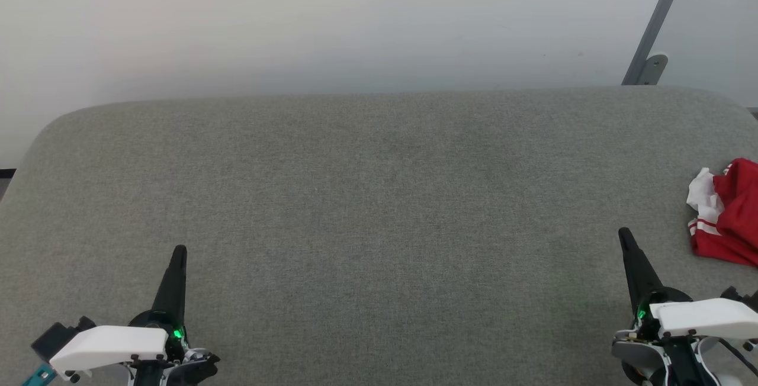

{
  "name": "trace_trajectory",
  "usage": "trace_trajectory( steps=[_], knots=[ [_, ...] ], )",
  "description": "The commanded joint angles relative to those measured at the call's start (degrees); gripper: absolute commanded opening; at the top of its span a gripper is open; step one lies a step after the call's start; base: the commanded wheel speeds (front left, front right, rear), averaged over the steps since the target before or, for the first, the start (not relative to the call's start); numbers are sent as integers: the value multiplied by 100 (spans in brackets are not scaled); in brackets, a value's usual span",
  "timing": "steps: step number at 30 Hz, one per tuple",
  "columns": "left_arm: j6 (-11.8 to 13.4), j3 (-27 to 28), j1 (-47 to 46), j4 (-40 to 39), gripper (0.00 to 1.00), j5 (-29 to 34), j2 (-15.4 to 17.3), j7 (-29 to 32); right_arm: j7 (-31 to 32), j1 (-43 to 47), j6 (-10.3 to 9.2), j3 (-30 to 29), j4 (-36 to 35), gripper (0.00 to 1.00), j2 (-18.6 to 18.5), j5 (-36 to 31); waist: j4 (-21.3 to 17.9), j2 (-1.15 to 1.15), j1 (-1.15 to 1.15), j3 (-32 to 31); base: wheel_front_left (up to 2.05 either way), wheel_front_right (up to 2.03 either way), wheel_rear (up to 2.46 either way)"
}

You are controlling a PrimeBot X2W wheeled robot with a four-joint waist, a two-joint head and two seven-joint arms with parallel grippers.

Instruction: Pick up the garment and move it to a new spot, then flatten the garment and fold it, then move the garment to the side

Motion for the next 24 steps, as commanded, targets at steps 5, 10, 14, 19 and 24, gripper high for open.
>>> trace_trajectory(
  steps=[5, 10, 14, 19, 24],
  knots=[
    [-27, 30, -165, 33, 0, -278, -15, 90, 80, -116, 0, -24, -7, 0, 31, 283, 4, 0, 0, 14, 0, 0, 0],
    [-28, 38, -201, 67, 0, -472, -37, 151, 137, -132, 0, -36, -3, 0, 44, 473, 7, 0, 0, 28, 0, 0, 0],
    [-28, 43, -258, 91, 0, -583, -56, 189, 177, -163, 0, -45, 2, 0, 51, 625, 9, 0, -1, 39, 0, 0, 0],
    [-30, 50, -288, 123, 0, -766, -75, 242, 240, -191, -1, -54, 5, 0, 61, 811, 13, 0, -1, 53, 0, 0, 0],
    [-31, 56, -346, 149, 0, -903, -95, 298, 289, -211, 0, -61, 8, 0, 68, 980, 16, 0, -1, 66, 0, 0, 0]
  ],
)
